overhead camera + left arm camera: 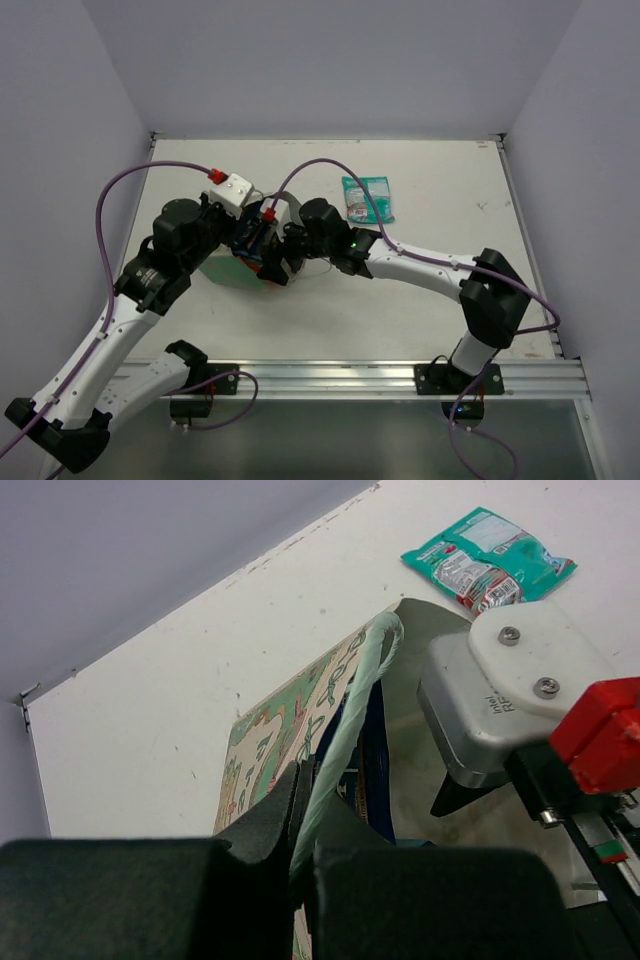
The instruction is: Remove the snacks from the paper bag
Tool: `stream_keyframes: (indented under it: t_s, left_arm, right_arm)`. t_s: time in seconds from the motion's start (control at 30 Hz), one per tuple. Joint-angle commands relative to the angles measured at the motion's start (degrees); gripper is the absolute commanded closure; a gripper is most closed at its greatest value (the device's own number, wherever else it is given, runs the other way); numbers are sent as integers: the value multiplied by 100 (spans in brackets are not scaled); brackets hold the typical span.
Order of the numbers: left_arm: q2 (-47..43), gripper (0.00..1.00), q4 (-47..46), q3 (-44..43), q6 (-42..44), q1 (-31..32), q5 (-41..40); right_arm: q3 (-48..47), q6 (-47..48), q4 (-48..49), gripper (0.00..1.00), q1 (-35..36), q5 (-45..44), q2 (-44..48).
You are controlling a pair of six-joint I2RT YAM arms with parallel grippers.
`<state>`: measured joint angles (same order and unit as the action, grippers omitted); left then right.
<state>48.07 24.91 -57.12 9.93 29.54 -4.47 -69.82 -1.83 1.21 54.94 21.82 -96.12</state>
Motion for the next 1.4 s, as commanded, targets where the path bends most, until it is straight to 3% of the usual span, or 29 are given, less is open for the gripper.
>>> stream_keyframes:
  t_s: [0.0,0.27,0.37,0.4,0.47,0.7,1.0,1.37]
  left_arm:
    - [0,100,-223,-308,-176,-36,60]
    - [9,100,-206,-264,-308,-36,52]
    - [-8,100,-179,-212,-308,-45,-19]
    - [-26,100,-179,-203,-308,-36,-36]
    - [-78,100,-162,-159,-282,-45,-97]
    - [-193,100,-47,-89,-123,-45,-282]
    - [-290,100,-126,96,-97,-53,-291]
    - [-246,100,-275,210,-62,-62,-379]
  right_arm:
    - [-224,103,643,20,43,252,-161]
    - [-348,-72,898,38,96,542,-505]
    - [-339,-11,828,68,96,577,-347]
    - [-304,-2,767,88,96,551,-277]
    - [-234,-11,766,100,96,446,38]
    - [-76,103,511,100,87,113,1233]
    - [-286,121,108,100,-150,-371,1921]
    - [-752,-221,-104,100,-1784,-662,3186]
